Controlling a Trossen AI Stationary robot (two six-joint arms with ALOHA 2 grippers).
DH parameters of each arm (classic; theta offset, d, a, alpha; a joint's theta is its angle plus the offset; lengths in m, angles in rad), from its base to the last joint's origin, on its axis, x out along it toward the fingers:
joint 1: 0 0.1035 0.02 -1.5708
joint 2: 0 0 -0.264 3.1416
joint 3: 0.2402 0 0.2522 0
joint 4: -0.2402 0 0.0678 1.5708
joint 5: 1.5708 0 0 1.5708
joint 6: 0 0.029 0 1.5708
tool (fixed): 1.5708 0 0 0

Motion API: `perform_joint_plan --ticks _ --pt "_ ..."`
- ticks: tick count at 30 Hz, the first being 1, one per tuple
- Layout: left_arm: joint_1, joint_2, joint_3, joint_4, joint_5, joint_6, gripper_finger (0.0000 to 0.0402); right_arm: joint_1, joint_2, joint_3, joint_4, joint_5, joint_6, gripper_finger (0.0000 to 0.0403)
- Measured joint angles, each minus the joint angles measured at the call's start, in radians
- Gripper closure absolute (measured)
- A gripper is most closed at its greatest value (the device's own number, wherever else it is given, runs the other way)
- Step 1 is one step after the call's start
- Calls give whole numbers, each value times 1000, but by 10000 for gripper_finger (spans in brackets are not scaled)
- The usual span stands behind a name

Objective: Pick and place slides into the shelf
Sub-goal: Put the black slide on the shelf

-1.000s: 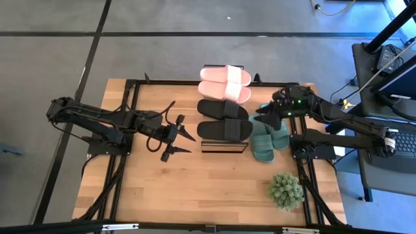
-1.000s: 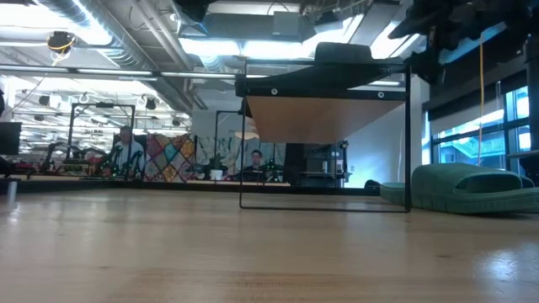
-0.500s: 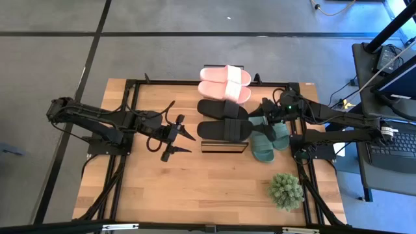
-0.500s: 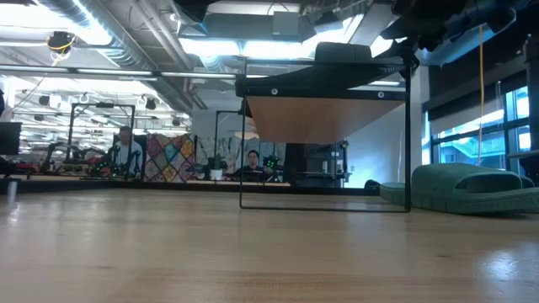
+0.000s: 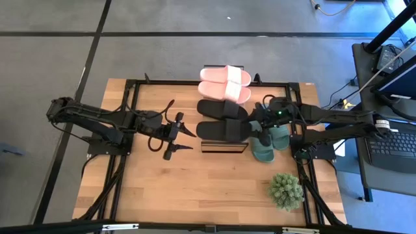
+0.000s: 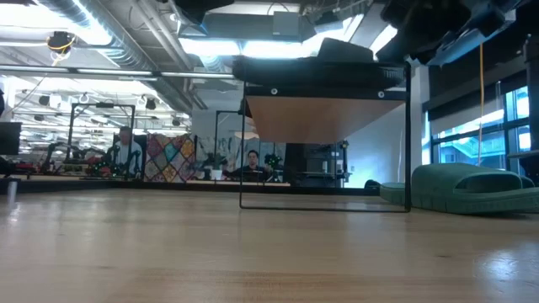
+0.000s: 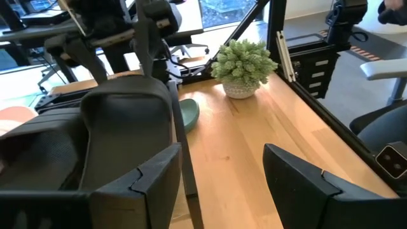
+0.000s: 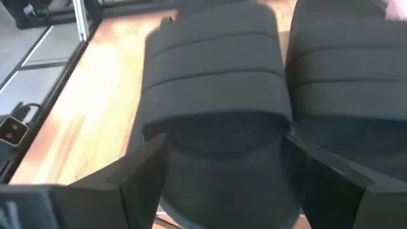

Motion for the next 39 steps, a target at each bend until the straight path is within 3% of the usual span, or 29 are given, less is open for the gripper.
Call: perform_joint_plan --ticks 29,39 --pt "0 0 0 0 -3 0 189 31 182 4 155 -5 11 104" --pt "0 0 0 0 -3 -17 189 78 208 4 164 60 -16 104"
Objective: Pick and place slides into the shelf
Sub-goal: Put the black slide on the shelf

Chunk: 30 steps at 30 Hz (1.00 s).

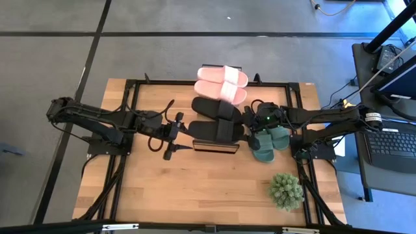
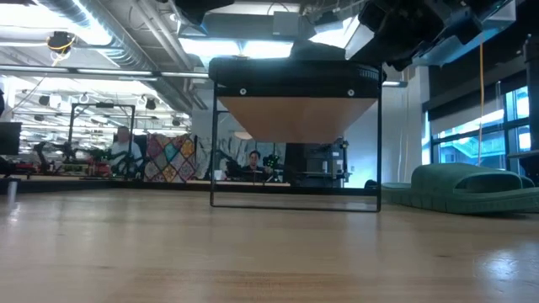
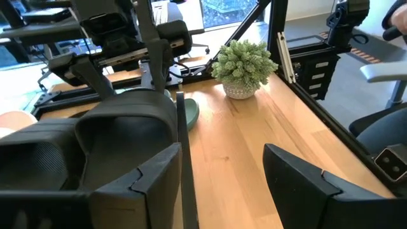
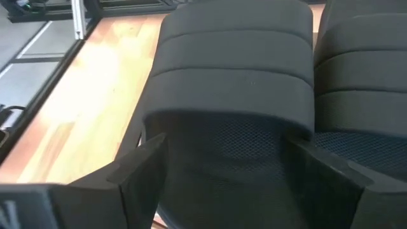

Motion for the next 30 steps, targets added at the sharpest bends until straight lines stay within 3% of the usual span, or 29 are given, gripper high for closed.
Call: perform_joint_plan --ticks 7,30 --pt "0 0 0 0 0 -9 189 21 1 -1 0 62 -18 104" --pt "0 0 0 0 0 -9 189 21 32 1 8 70 -18 104"
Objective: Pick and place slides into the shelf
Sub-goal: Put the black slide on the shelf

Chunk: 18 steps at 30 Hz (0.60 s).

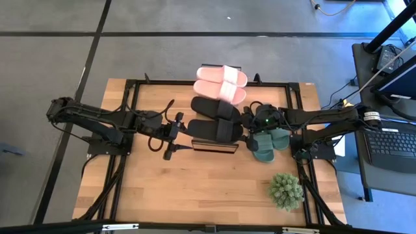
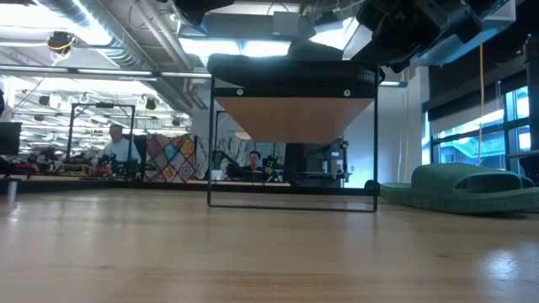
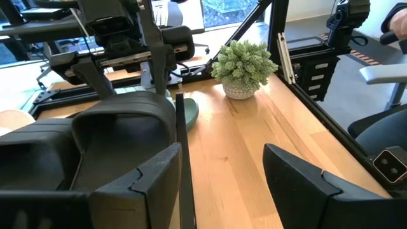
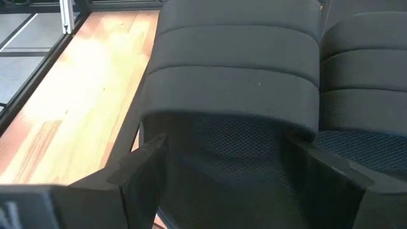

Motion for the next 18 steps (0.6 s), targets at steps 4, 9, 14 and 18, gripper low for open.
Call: perform_joint_plan --ticks 4,9,14,18 --pt "0 0 0 0 0 0 189 0 22 1 24 0 -4 104" --pt "0 0 0 0 0 -1 189 0 23 1 26 0 -4 104" --pt "0 0 0 0 0 -1 189 0 23 2 21 0 -4 104" --pt "0 0 0 0 -3 -9 189 0 23 2 19 0 -5 104"
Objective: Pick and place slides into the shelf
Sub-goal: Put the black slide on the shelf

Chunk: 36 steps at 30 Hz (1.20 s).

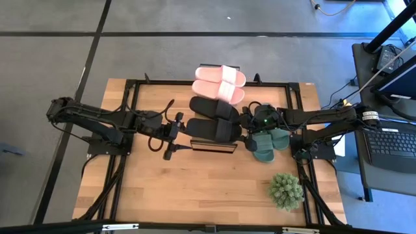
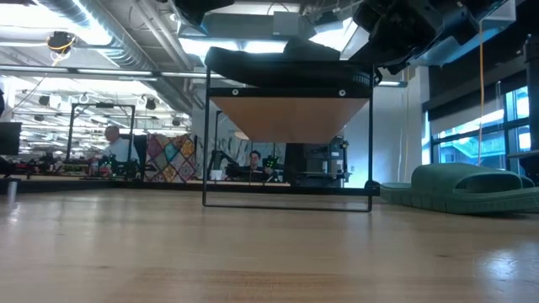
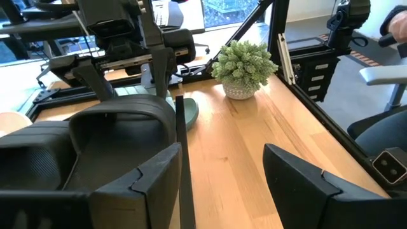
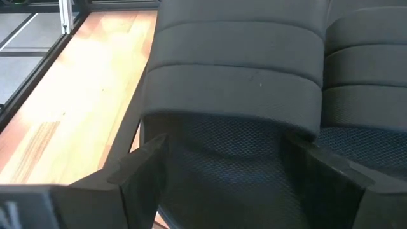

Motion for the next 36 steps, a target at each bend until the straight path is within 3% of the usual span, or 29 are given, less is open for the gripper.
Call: perform_joint_plan --ticks 7,10,22,36 --pt "31 0 0 0 -168 -170 189 0 0 0 -2 0 -7 104" --pt "61 0 0 7 -193 -205 189 0 0 0 -2 0 -7 104" --pt "143 186 2 121 -151 -218 189 -1 0 0 4 -1 5 104" --pt "146 218 2 79 -119 -278 189 -1 0 0 5 -3 8 104"
